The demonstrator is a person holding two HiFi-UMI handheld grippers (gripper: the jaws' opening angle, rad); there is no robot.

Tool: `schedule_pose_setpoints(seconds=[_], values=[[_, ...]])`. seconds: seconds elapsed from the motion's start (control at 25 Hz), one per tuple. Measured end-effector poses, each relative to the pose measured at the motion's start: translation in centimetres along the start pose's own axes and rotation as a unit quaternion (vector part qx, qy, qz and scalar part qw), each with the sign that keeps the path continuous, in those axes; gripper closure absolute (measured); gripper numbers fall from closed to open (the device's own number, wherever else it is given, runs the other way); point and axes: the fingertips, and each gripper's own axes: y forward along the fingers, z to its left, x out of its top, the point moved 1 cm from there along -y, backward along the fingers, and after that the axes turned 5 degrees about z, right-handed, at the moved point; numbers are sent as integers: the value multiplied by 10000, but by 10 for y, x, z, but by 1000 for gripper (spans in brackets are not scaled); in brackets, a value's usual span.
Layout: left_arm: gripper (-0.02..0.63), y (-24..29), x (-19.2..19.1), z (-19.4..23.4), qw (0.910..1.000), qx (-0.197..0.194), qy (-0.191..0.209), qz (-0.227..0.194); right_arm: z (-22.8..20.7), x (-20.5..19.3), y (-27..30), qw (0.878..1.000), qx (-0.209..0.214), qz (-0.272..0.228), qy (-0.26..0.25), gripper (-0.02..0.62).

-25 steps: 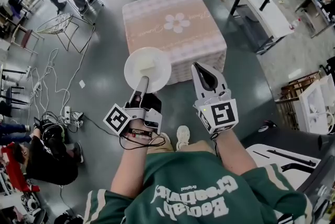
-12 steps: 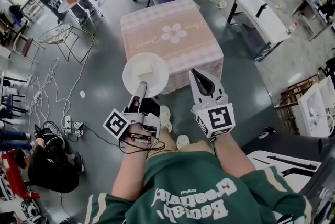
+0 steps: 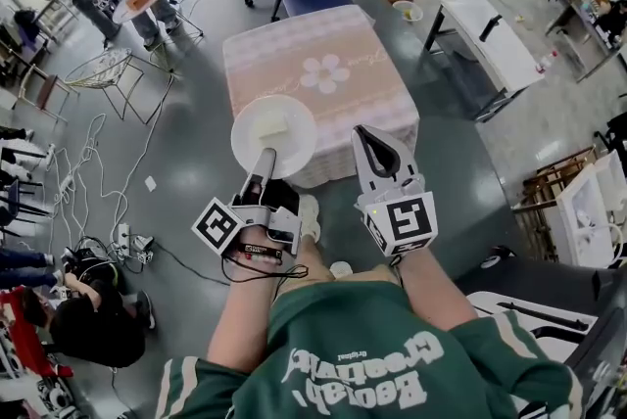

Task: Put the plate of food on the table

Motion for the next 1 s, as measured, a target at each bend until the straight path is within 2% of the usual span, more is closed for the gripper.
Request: schedule_pose_setpoints(seconds=[1.0], values=[[581, 147, 107, 34, 9988, 159, -56, 452, -46, -1, 167, 9990, -262, 366, -8, 581]])
